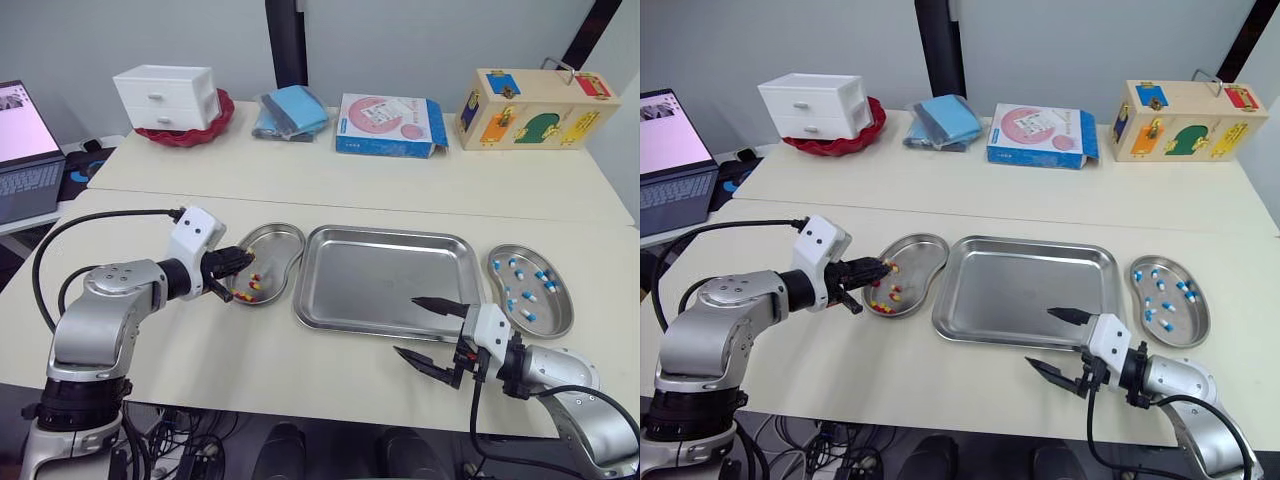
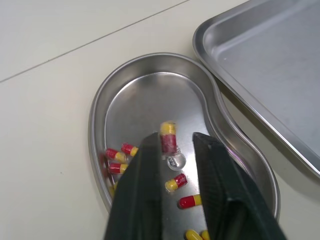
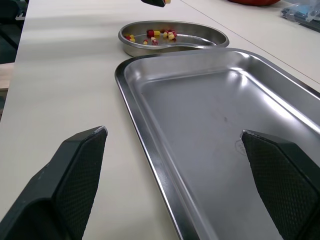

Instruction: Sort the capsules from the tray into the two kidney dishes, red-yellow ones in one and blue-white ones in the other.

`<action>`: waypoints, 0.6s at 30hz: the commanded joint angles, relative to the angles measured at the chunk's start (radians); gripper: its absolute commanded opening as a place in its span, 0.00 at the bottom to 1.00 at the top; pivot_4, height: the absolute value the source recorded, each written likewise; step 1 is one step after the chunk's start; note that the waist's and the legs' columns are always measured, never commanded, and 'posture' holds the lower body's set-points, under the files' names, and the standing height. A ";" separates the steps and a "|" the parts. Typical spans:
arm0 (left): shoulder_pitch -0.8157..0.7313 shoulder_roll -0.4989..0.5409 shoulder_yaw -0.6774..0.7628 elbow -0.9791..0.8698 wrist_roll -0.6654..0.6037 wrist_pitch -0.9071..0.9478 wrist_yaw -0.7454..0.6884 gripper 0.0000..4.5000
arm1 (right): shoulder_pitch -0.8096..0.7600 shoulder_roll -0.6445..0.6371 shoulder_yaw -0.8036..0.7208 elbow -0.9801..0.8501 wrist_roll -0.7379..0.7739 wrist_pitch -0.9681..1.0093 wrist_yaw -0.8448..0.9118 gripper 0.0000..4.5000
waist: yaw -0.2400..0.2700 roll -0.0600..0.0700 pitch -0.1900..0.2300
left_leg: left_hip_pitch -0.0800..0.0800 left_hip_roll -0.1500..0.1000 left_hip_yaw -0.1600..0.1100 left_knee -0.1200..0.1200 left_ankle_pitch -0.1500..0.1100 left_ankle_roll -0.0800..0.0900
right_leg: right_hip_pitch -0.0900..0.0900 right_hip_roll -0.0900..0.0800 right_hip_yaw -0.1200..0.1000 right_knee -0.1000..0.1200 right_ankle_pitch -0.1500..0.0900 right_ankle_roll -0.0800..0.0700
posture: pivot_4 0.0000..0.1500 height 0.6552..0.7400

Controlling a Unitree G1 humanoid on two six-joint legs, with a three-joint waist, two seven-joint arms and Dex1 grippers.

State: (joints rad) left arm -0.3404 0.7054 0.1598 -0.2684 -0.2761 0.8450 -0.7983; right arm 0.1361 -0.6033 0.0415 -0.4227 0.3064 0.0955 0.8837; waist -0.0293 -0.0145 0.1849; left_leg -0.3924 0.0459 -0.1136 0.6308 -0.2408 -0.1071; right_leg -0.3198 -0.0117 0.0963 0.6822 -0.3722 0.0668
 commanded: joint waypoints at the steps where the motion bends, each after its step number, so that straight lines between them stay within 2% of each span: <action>1: -0.009 0.028 0.030 -0.031 -0.046 -0.024 -0.022 0.47 | 0.000 0.010 -0.007 -0.014 0.009 -0.020 -0.010 1.00 | 0.000 0.000 0.000 | 0.000 0.000 0.000 0.000 0.000 0.000 | 0.000 0.000 0.000 0.000 0.000 0.000 | 1.00 0.90; 8: 0.017 0.058 0.050 -0.042 -0.111 -0.026 -0.050 0.98 | -0.004 0.019 -0.002 -0.009 0.002 -0.023 -0.018 1.00 | -0.001 0.000 0.000 | 0.000 0.000 0.000 0.000 0.000 0.000 | 0.000 0.000 0.000 0.000 0.000 0.000 | 1.00 0.90; 14: 0.071 0.094 0.104 -0.043 -0.190 -0.051 -0.117 0.99 | -0.005 0.016 -0.015 -0.007 -0.011 -0.034 -0.024 1.00 | -0.002 0.000 0.000 | 0.000 0.000 0.000 0.000 0.000 0.000 | 0.000 0.000 0.000 0.000 0.000 0.000 | 1.00 0.90; 18: 0.161 0.167 0.139 -0.040 -0.168 -0.135 -0.163 0.99 | 0.012 -0.001 -0.064 -0.028 0.004 -0.030 -0.036 1.00 | -0.003 0.000 0.000 | 0.000 0.000 0.000 -0.001 0.000 0.000 | 0.000 0.000 0.000 0.000 0.000 0.000 | 1.00 0.90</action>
State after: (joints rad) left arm -0.1932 0.8449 0.2496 -0.2830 -0.4508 0.7540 -0.9405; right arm 0.1420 -0.5905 0.0201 -0.4146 0.2967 0.0768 0.8589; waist -0.0319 -0.0142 0.1852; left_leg -0.3924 0.0463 -0.1131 0.6301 -0.2409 -0.1071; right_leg -0.3204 -0.0117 0.0968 0.6820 -0.3722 0.0668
